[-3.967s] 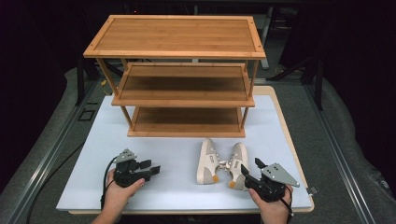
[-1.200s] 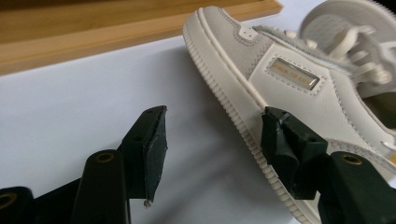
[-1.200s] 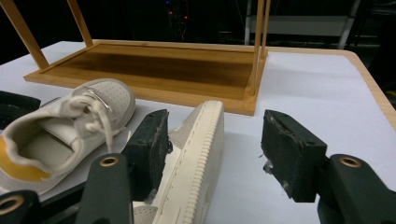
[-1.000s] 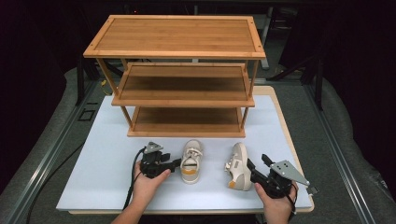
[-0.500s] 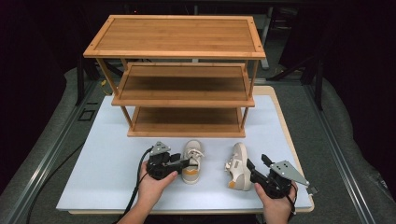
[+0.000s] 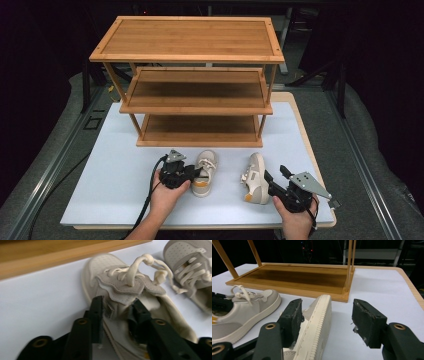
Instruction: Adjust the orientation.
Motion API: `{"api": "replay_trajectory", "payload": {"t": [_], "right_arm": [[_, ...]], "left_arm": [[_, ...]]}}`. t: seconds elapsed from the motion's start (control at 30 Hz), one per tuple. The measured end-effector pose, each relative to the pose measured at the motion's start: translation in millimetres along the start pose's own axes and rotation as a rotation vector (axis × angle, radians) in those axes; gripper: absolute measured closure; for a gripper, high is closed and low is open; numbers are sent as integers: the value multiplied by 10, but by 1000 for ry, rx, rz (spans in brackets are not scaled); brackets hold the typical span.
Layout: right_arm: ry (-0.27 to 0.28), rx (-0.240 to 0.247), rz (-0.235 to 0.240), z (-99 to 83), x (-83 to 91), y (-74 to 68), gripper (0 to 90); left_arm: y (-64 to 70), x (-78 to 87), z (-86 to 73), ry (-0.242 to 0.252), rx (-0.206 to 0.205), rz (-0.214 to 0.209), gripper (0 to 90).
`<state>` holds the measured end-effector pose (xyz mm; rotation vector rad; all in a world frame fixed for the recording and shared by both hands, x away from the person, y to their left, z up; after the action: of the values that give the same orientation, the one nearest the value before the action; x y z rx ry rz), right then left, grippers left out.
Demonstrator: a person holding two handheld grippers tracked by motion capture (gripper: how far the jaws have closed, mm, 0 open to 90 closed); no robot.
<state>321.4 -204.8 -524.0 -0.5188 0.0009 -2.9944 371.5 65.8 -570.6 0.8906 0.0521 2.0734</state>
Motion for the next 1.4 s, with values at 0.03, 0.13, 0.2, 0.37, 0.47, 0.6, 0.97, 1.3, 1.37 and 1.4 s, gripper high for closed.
{"api": "replay_trajectory", "payload": {"t": [0.03, 0.13, 0.2, 0.37, 0.47, 0.6, 0.97, 1.3, 1.37, 1.4], "right_arm": [[-2, -1, -1, -3, -3, 0, 413], [3, 5, 0, 4, 3, -8, 413], [8, 1, -1, 8, 1, -9, 413], [3, 1, -2, 4, 5, -3, 413], [3, 0, -1, 2, 4, -1, 413], [2, 0, -1, 1, 9, -5, 413], [-1, 3, 1, -7, 10, -33, 413], [-4, 12, 6, -18, -1, -55, 437], [-7, 16, 3, -20, -7, -55, 437], [-8, 29, -4, -26, -24, -53, 439]], "left_arm": [[-18, 20, 7, 5, -2, 7, 713], [-108, 102, 27, 4, -5, 23, 756], [-137, 125, 28, 6, -7, 34, 778], [-187, 201, 15, 24, -22, 69, 833], [-212, 269, 8, 17, -26, 75, 837], [-292, 421, -6, 35, -7, 92, 840], [-599, 924, -138, 44, 21, 185, 839], [-816, 1075, -365, 19, 48, 250, 812], [-792, 1062, -364, 10, 35, 241, 796], [-782, 1059, -383, 15, 46, 212, 789]]}}
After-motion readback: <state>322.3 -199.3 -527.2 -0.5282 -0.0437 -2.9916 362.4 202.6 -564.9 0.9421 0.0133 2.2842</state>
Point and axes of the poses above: each handheld gripper's, and its own axes: x roughly backward along the jaws, z roughly out of its top, y roughly to its right, the point moved 9 cm from there along -x, roughly forward along the jaws, and after that the axes turned 13 degrees about -z, right-handed, at the moved point
